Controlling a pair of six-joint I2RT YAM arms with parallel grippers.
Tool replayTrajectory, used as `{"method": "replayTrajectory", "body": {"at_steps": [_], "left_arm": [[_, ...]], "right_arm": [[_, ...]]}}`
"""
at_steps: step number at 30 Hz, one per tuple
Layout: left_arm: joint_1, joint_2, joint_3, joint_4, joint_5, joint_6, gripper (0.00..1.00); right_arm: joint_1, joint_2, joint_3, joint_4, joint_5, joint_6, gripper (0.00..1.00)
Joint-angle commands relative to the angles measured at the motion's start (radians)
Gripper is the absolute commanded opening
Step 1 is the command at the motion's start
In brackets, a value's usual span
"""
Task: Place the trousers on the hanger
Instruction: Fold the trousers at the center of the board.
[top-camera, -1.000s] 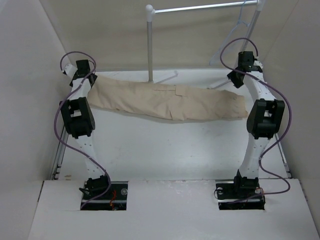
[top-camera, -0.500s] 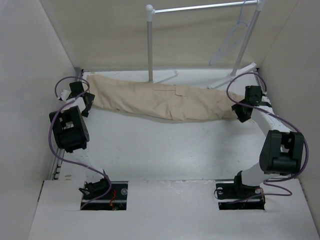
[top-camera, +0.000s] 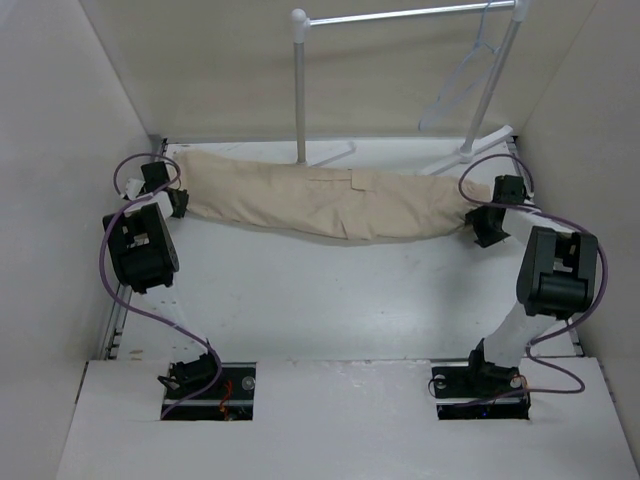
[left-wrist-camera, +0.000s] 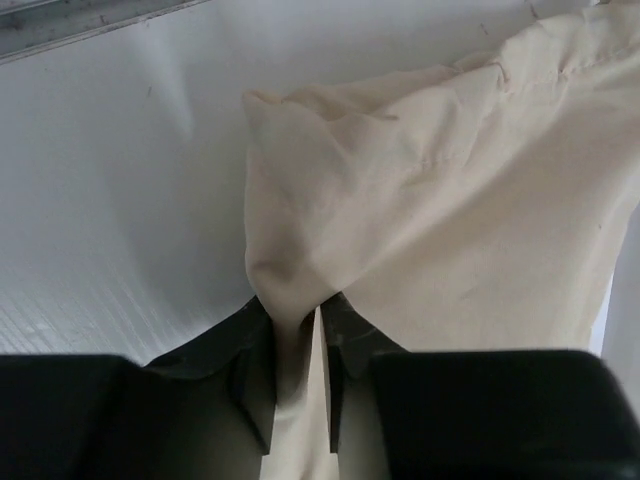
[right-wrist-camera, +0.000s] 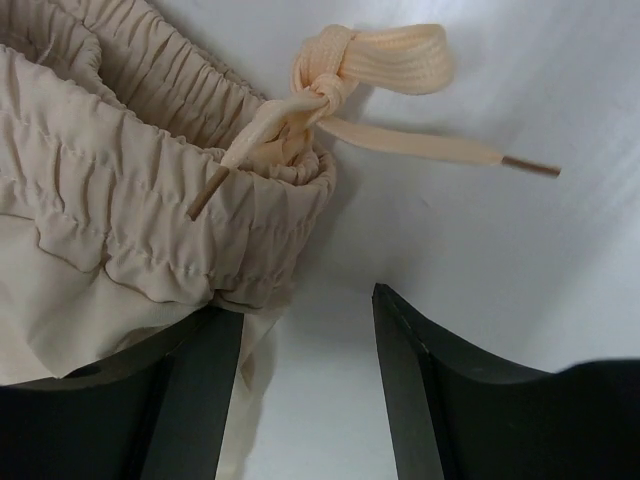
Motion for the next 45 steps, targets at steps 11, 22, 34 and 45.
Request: {"method": "replayTrajectory", "body": {"at_steps": [11, 22, 34, 45], "left_arm": [[0.032, -0.162, -0.078, -0.177, -0.142, 0.072, 0.03], [0.041, -0.522, -0.328, -0.385, -0.332, 0.179, 0.02], [0.037, -0.828, -0.531, -0.544, -0.377, 0.159, 0.64], [-0.359, -0.842, -0.4, -0.427, -0.301, 0.113, 0.69]], "right_arm": [[-0.038, -0.045, 0.071, -0.009, 0.126, 0.044, 0.0], [-0.178, -0.385, -0.169, -0.11, 0.102, 0.036, 0.0], [-0.149, -0.583, -0.273, -0.204, 0.097, -0.023, 0.69], [-0.196, -0.527, -0.325, -0.104, 0.059, -0.028, 0.81]]}}
